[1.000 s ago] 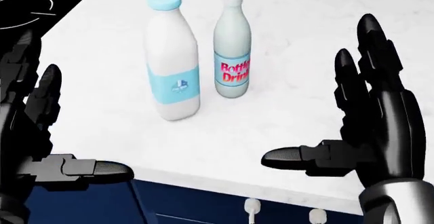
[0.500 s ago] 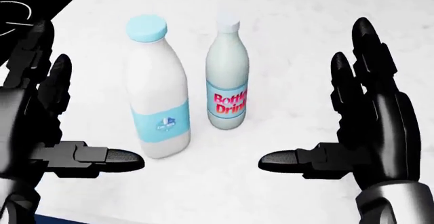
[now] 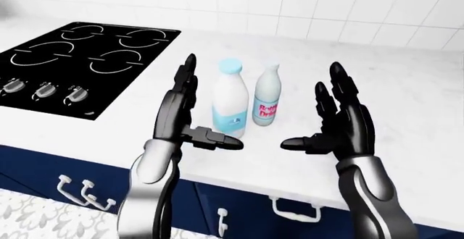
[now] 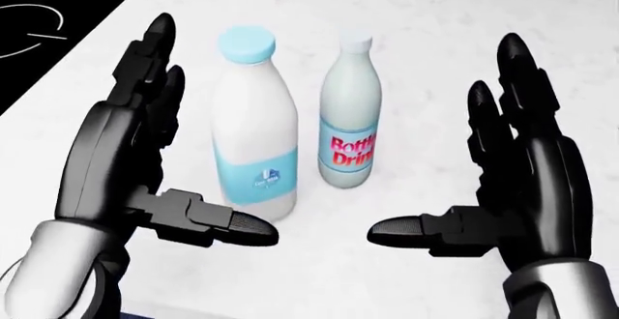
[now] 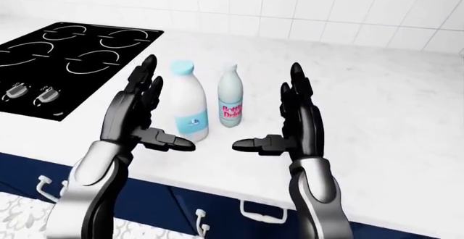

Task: Move the drinks to the dining counter.

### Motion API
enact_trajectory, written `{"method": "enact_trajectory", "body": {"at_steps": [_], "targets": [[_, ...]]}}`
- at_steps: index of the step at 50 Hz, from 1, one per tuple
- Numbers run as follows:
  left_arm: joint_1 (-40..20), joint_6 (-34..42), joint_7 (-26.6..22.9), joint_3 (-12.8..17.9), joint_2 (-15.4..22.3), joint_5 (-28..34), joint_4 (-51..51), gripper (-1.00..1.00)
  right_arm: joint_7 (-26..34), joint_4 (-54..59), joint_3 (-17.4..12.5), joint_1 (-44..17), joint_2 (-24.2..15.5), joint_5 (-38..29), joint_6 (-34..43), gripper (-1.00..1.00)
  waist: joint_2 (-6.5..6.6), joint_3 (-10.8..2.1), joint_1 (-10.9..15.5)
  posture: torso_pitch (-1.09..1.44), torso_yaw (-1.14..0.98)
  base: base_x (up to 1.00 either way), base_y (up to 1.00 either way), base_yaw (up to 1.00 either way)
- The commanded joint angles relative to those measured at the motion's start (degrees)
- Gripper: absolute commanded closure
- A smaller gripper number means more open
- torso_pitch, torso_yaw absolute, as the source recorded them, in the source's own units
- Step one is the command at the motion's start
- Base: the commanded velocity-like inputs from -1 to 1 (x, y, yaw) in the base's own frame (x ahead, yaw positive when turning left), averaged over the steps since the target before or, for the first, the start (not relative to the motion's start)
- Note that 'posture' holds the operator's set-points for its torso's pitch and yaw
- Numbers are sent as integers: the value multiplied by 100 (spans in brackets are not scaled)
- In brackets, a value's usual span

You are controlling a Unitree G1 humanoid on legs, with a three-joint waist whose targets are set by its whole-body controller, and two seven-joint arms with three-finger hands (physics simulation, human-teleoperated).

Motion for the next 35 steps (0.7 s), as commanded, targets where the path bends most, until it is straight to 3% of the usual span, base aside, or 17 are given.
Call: {"method": "enact_trajectory", "body": {"at_steps": [1, 7, 19, 23, 24, 28, 35], "targets": [[-144, -183, -34, -27, -26, 120, -139, -100, -8, -233, -27, -103, -26, 25, -156, -100, -3, -100, 0, 0, 0, 0, 0, 0], [-287, -163, -107, -180, -159, 304, 16, -95, -23, -255, -7, -108, -24, 36, -131, -100, -20, -97, 15, 0, 0, 0, 0, 0], [-467, -409, -205, -305, -356, 525, 690, -51, -20, -237, 27, -102, -13, 30, -163, -100, -47, -119, 24, 0, 0, 0, 0, 0], [-374, -461, -217, -227, -345, 503, 653, -1, -33, -303, 46, -109, -9, 19, -94, -100, -47, -131, 19, 0, 0, 0, 0, 0], [-352, -460, -208, -197, -339, 481, 618, 27, -27, -281, 61, -99, -5, 0, -122, -100, -46, -133, 18, 0, 0, 0, 0, 0], [-251, -568, -121, -78, -306, 362, 580, 100, 1, -216, 81, -74, 10, -32, -202, -100, -37, -140, 10, 0, 0, 0, 0, 0], [-182, -555, 53, 46, -221, 116, 386, 100, 14, -230, 112, -50, 30, -63, -217, -100, -23, -170, 10, 0, 0, 0, 0, 0]]}}
